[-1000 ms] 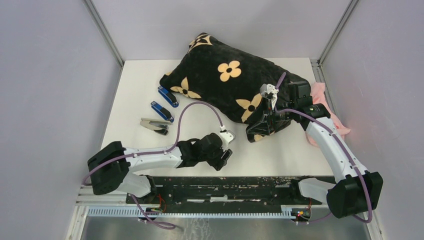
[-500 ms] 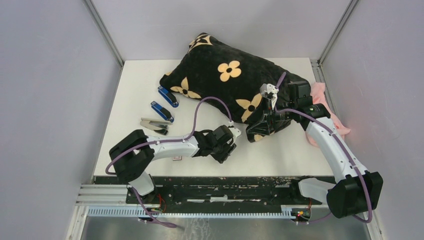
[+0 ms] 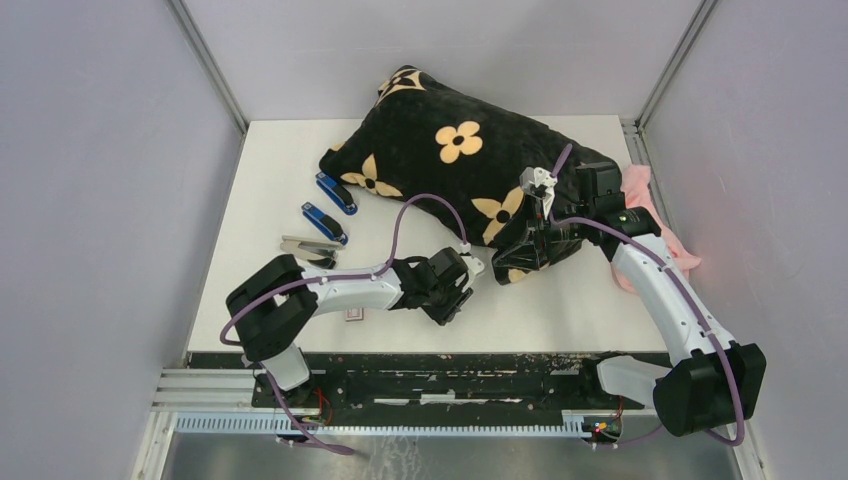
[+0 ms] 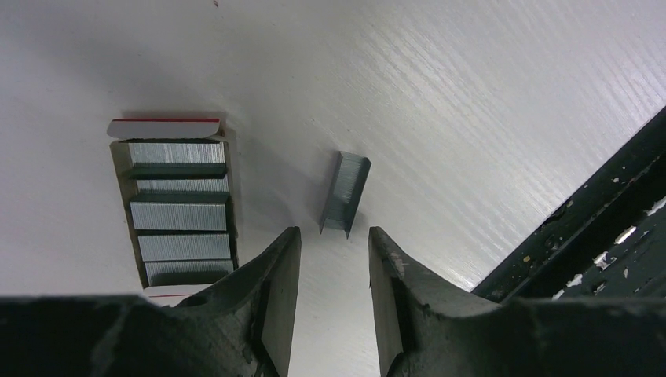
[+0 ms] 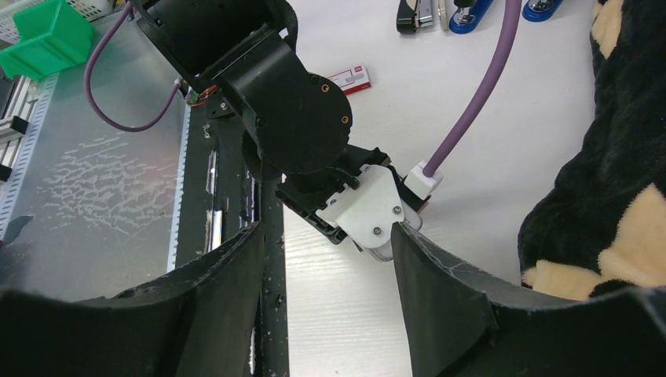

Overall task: Unload the staples from the stapler
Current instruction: Pick up the staple from the center of the board.

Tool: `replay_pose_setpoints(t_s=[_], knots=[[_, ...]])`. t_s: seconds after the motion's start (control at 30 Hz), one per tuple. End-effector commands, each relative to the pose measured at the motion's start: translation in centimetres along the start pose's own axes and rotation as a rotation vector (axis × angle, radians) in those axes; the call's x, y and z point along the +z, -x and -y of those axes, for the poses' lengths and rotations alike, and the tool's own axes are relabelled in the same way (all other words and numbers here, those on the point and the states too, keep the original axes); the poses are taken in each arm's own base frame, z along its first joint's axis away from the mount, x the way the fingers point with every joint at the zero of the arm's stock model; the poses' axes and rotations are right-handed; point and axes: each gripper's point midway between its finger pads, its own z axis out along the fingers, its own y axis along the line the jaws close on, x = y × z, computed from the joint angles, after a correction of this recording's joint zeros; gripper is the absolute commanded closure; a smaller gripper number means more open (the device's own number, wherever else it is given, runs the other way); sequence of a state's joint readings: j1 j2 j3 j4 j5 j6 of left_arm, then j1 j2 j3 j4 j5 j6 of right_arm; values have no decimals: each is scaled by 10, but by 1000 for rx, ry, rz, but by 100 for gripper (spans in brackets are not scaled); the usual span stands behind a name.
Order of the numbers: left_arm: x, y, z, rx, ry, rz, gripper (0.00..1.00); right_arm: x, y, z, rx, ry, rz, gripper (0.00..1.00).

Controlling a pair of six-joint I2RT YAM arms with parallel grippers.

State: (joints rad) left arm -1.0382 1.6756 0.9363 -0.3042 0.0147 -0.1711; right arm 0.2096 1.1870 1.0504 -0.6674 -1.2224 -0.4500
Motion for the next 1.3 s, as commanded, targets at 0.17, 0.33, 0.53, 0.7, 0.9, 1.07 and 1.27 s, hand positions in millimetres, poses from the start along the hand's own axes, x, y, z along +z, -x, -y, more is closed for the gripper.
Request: replay_pose_setpoints(t_s=[0.17, 0.33, 0.53, 0.7, 0.9, 1.07, 1.27], knots=[[6, 21, 7, 33, -35, 38, 62, 0, 17, -2, -52, 20, 30, 34], [8, 21, 5, 31, -28, 34, 65, 0, 16, -2, -51, 22, 30, 34], [8, 20, 7, 27, -34, 30, 73, -1, 17, -2, -51, 20, 30, 34], [5, 17, 7, 20, -38, 31, 80, 0, 17, -3, -52, 23, 31, 34], [-2, 25, 20, -8, -109, 108, 86, 0, 18, -3, -49, 26, 34, 34], [-18, 38, 23, -62, -137, 219, 86, 0, 18, -3, -41, 29, 36, 34], [-58, 62, 24, -144, -273, 439, 87, 0, 22, -5, -25, 37, 47, 34]])
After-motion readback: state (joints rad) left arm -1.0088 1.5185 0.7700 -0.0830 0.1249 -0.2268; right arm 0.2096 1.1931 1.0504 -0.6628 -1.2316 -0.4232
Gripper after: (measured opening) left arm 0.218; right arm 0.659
